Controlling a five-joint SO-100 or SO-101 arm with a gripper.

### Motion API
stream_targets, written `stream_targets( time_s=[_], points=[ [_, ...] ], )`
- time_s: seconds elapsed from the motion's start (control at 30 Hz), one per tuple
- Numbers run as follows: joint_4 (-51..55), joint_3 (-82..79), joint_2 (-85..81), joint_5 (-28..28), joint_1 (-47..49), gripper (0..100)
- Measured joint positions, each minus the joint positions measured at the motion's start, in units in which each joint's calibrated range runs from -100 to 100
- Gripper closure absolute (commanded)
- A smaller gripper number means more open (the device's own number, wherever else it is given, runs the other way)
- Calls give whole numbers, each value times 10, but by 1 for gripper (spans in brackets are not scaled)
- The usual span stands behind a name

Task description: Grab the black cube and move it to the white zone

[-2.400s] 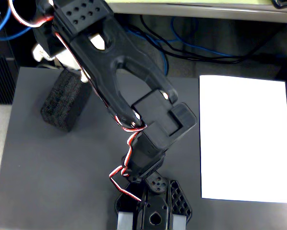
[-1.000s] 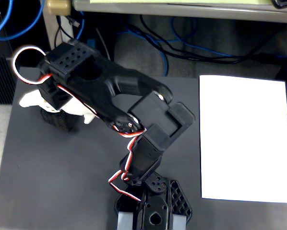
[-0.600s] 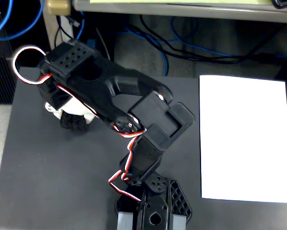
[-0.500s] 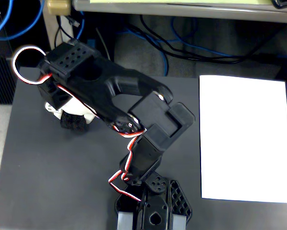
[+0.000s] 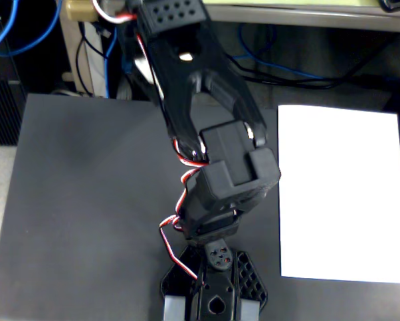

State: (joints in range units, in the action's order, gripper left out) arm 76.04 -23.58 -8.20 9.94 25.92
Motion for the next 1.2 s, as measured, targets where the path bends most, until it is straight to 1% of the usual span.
stream_targets(
  time_s=[0.07, 0.17, 0.3, 0.33, 0.4, 0.43, 0.53, 0.73, 0.87, 0.93, 1.03, 1.13, 1.2],
  points=[
    [23, 48, 0, -14, -10, 99],
    [68, 109, -35, -20, -65, 99],
    [181, 147, -310, -20, -134, 99],
    [205, 149, -385, -20, -168, 99],
    [226, 153, -494, -20, -203, 99],
    [229, 158, -518, -20, -213, 99],
    [230, 165, -529, -20, -249, 99],
    [230, 169, -538, -19, -492, 99],
    [230, 169, -538, 20, -610, 99],
    [228, 169, -538, 29, -634, 99],
    [189, 145, -539, 30, -640, 99],
    [106, 10, -537, 32, -651, 99],
    [72, -28, -537, 30, -690, 99]
  ],
)
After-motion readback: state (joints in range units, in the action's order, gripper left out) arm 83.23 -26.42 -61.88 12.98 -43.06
